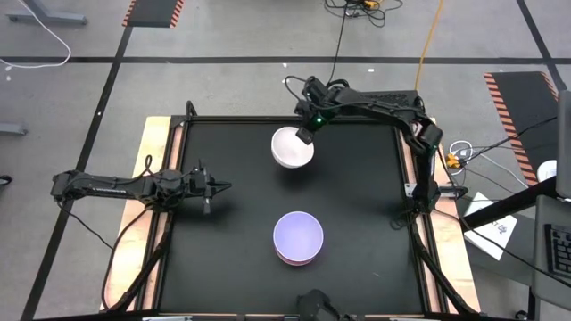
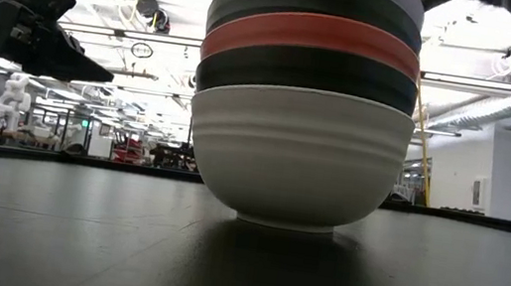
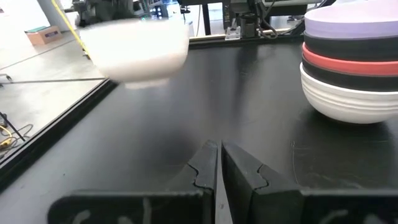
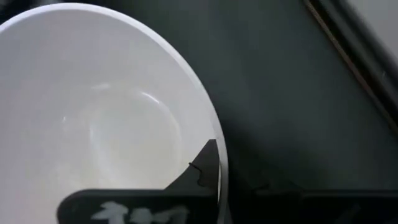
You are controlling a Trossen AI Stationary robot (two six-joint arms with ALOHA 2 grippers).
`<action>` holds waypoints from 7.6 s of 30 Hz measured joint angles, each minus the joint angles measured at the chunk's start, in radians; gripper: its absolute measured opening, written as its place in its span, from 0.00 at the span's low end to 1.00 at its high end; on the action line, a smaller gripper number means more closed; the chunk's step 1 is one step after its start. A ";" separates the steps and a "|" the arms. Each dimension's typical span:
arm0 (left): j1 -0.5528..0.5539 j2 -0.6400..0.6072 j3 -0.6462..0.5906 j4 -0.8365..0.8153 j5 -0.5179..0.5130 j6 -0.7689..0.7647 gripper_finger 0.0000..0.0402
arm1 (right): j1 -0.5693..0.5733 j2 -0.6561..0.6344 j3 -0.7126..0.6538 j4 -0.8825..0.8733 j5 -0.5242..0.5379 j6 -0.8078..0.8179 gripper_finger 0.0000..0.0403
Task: Nest bowls inside each other
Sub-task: Stack the white bowl on top of the purple bowl
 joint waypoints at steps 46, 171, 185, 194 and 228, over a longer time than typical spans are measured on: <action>0.000 0.000 0.000 0.068 -0.009 -0.053 0.06 | 0.575 -0.268 0.003 -0.221 0.112 0.188 0.00; -0.001 0.000 0.000 0.024 0.021 -0.098 0.06 | 0.695 -0.270 -0.200 0.053 0.498 0.320 0.23; -0.001 0.000 0.000 0.024 0.021 -0.101 0.06 | 0.701 -0.273 -0.260 0.121 0.497 0.338 0.23; -0.001 0.000 0.000 0.024 0.021 -0.101 0.06 | 0.692 -0.376 -0.260 0.129 0.498 0.293 0.23; -0.002 0.000 0.000 0.037 0.045 -0.117 0.06 | 0.859 -0.432 -0.489 0.413 0.738 0.332 0.23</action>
